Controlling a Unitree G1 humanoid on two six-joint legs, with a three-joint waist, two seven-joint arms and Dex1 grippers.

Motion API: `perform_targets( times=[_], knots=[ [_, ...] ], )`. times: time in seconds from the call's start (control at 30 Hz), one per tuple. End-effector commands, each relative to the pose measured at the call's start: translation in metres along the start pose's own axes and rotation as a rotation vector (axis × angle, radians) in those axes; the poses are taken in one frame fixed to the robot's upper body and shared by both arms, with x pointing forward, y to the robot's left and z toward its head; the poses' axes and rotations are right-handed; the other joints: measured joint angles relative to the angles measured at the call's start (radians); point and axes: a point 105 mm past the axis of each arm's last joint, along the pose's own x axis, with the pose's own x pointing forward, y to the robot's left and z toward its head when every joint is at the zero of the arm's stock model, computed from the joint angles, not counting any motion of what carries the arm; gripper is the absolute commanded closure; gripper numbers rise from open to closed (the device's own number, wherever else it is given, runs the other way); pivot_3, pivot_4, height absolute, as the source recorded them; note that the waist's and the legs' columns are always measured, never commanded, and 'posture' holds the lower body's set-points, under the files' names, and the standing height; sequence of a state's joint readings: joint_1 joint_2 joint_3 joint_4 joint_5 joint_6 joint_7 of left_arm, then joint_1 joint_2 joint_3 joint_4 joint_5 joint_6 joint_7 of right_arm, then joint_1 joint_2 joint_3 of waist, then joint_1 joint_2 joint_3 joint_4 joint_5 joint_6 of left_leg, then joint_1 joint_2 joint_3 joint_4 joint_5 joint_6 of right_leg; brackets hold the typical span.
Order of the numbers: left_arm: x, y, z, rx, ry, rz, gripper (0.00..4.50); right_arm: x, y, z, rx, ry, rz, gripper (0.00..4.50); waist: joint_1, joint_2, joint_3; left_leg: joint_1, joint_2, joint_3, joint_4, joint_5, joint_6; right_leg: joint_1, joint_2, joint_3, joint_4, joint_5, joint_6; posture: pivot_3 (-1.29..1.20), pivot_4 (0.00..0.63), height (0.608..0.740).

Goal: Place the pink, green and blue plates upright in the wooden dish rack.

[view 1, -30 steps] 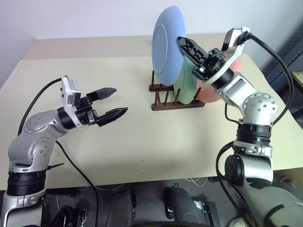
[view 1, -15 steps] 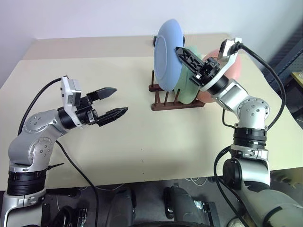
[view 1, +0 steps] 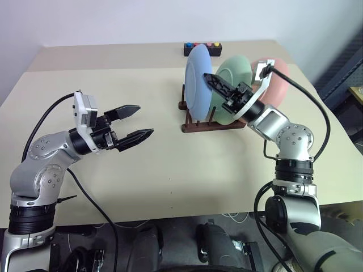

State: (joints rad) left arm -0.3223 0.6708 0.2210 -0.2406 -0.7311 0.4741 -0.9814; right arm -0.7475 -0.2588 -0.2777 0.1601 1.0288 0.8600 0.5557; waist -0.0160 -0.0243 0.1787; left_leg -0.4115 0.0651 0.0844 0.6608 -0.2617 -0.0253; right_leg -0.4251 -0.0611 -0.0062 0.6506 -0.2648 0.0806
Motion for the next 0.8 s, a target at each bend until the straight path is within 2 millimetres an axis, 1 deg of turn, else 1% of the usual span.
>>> perform_targets(
  times=[0.03, 0.1, 0.13, 0.17, 0.2, 0.27, 0.3, 0.37, 0.4, 0.43, 0.57, 0.67, 0.8],
  knots=[
    [0.001, -0.005, 0.013, 0.057, -0.023, -0.019, 0.0, 0.002, 0.009, 0.006, -0.059, -0.015, 0.027, 4.48, 0.0, 0.0, 0.0, 0.0, 0.0, 0.0, 0.0, 0.0, 0.0, 0.0, 0.0, 0.0, 0.0, 0.0, 0.0, 0.0, 0.15, 0.74],
    [0.001, -0.005, 0.013, 0.056, -0.023, -0.019, 0.0, 0.001, 0.01, 0.003, -0.043, -0.007, 0.042, 4.48, 0.0, 0.0, 0.0, 0.0, 0.0, 0.0, 0.0, 0.0, 0.0, 0.0, 0.0, 0.0, 0.0, 0.0, 0.0, 0.0, 0.15, 0.74],
    [0.001, -0.005, 0.013, 0.056, -0.023, -0.019, 0.0, 0.001, 0.01, 0.002, -0.047, -0.003, 0.044, 3.87, 0.0, 0.0, 0.0, 0.0, 0.0, 0.0, 0.0, 0.0, 0.0, 0.0, 0.0, 0.0, 0.0, 0.0, 0.0, 0.0, 0.15, 0.74],
    [0.001, -0.005, 0.013, 0.055, -0.024, -0.019, 0.0, 0.001, 0.01, 0.001, -0.05, 0.0, 0.044, 3.57, 0.0, 0.0, 0.0, 0.0, 0.0, 0.0, 0.0, 0.0, 0.0, 0.0, 0.0, 0.0, 0.0, 0.0, 0.0, 0.0, 0.15, 0.74],
    [0.001, -0.005, 0.013, 0.056, -0.023, -0.02, 0.0, 0.001, 0.011, 0.001, -0.052, 0.0, 0.045, 3.11, 0.0, 0.0, 0.0, 0.0, 0.0, 0.0, 0.0, 0.0, 0.0, 0.0, 0.0, 0.0, 0.0, 0.0, 0.0, 0.0, 0.15, 0.74],
    [0.001, -0.005, 0.013, 0.056, -0.023, -0.02, 0.0, 0.001, 0.012, 0.002, -0.053, -0.002, 0.05, 2.06, 0.0, 0.0, 0.0, 0.0, 0.0, 0.0, 0.0, 0.0, 0.0, 0.0, 0.0, 0.0, 0.0, 0.0, 0.0, 0.0, 0.15, 0.74],
    [0.001, -0.005, 0.013, 0.055, -0.024, -0.02, 0.0, 0.001, 0.012, 0.003, -0.056, -0.003, 0.051, 1.65, 0.0, 0.0, 0.0, 0.0, 0.0, 0.0, 0.0, 0.0, 0.0, 0.0, 0.0, 0.0, 0.0, 0.0, 0.0, 0.0, 0.15, 0.74],
    [0.002, -0.005, 0.013, 0.052, -0.027, -0.021, 0.0, 0.001, 0.015, 0.005, -0.07, -0.006, 0.061, 0.55, 0.0, 0.0, 0.0, 0.0, 0.0, 0.0, 0.0, 0.0, 0.0, 0.0, 0.0, 0.0, 0.0, 0.0, 0.0, 0.0, 0.15, 0.74],
    [0.002, -0.005, 0.013, 0.051, -0.027, -0.022, 0.0, 0.001, 0.016, 0.006, -0.081, -0.008, 0.062, 0.15, 0.0, 0.0, 0.0, 0.0, 0.0, 0.0, 0.0, 0.0, 0.0, 0.0, 0.0, 0.0, 0.0, 0.0, 0.0, 0.0, 0.15, 0.74],
    [0.002, -0.005, 0.013, 0.052, -0.026, -0.024, 0.0, 0.001, 0.018, 0.008, -0.093, -0.012, 0.065, 0.07, 0.0, 0.0, 0.0, 0.0, 0.0, 0.0, 0.0, 0.0, 0.0, 0.0, 0.0, 0.0, 0.0, 0.0, 0.0, 0.0, 0.15, 0.74],
    [0.003, -0.005, 0.013, 0.051, -0.027, -0.028, 0.0, 0.001, 0.026, 0.023, -0.165, -0.048, 0.075, 0.07, 0.0, 0.0, 0.0, 0.0, 0.0, 0.0, 0.0, 0.0, 0.0, 0.0, 0.0, 0.0, 0.0, 0.0, 0.0, 0.0, 0.15, 0.74],
    [0.004, -0.005, 0.012, 0.05, -0.027, -0.032, 0.0, -0.001, 0.032, 0.039, -0.218, -0.084, 0.077, 0.07, 0.0, 0.0, 0.0, 0.0, 0.0, 0.0, 0.0, 0.0, 0.0, 0.0, 0.0, 0.0, 0.0, 0.0, 0.0, 0.0, 0.15, 0.74],
    [0.005, -0.004, 0.013, 0.05, -0.029, -0.035, 0.0, -0.01, 0.043, 0.072, -0.317, -0.164, 0.071, 0.07, 0.001, 0.0, 0.0, 0.0, 0.0, 0.0, 0.0, 0.0, 0.0, 0.0, 0.0, 0.0, 0.0, 0.0, 0.0, 0.0, 0.15, 0.74]
  ],
)
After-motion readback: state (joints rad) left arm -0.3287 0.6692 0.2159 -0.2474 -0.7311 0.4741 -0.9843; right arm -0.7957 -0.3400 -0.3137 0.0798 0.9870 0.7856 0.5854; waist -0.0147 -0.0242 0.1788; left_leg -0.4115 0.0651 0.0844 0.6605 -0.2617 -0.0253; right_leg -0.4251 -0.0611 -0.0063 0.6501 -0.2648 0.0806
